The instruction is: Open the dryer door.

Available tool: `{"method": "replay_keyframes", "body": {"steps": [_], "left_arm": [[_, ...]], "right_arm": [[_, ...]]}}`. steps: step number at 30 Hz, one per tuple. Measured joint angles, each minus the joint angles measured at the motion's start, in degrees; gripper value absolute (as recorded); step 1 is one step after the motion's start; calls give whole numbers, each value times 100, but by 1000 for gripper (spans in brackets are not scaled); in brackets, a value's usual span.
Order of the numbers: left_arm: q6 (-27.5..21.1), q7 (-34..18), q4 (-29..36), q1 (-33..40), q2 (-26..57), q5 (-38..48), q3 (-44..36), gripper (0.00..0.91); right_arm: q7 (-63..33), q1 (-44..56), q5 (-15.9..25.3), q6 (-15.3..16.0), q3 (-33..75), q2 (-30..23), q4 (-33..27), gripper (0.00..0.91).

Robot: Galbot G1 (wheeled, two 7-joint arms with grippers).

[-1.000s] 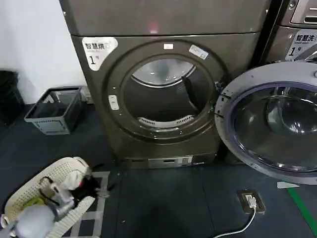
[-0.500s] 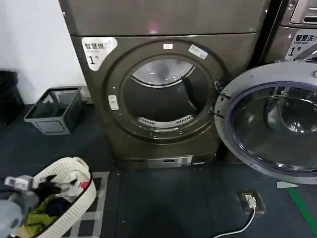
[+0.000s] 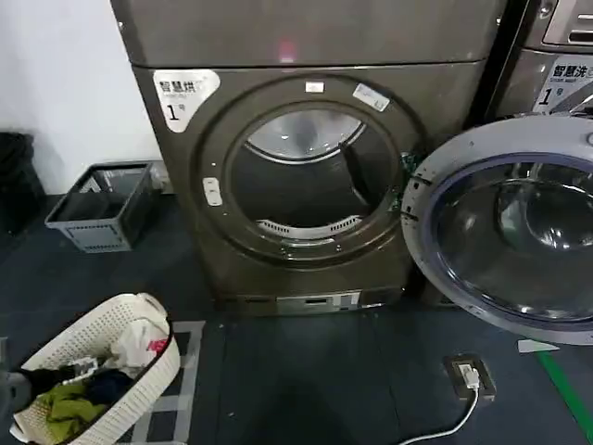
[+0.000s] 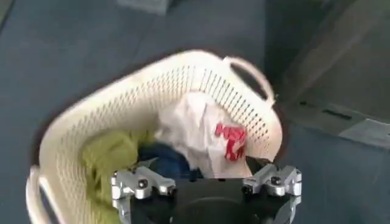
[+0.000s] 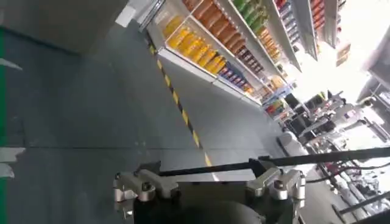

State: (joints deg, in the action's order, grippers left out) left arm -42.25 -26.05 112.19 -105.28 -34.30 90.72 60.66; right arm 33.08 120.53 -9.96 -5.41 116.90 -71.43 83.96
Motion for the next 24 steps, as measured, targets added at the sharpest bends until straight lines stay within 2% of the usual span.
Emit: {"method": "replay_keyframes", "body": {"steps": [19,24], "left_arm": [[5,-79,-59,-37,19,165,-73,907],[5,-79,-82,-34,17,127,-94,907]], "right_arm": [[32,-21,70,-50,0,-48,-48,907],[-41,-20,343,-22,89,-78,-127,907]]}}
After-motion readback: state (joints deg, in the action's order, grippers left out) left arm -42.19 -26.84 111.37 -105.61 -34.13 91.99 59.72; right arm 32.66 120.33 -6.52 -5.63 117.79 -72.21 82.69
